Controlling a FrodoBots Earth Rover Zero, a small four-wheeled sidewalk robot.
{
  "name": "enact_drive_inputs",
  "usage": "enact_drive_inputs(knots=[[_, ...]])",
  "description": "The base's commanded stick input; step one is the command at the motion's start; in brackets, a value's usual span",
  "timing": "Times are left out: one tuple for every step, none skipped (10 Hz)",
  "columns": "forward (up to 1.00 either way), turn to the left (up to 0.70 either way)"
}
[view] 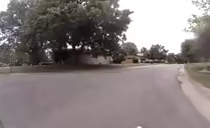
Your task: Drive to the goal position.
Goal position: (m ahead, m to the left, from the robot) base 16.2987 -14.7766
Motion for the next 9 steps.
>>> enact_drive_inputs(knots=[[0.70, 0.00], [0.70, 0.00], [0.70, 0.00], [0.70, 0.00], [0.70, 0.00], [0.70, -0.21], [0.70, -0.35], [0.70, -0.35], [0.70, -0.35]])
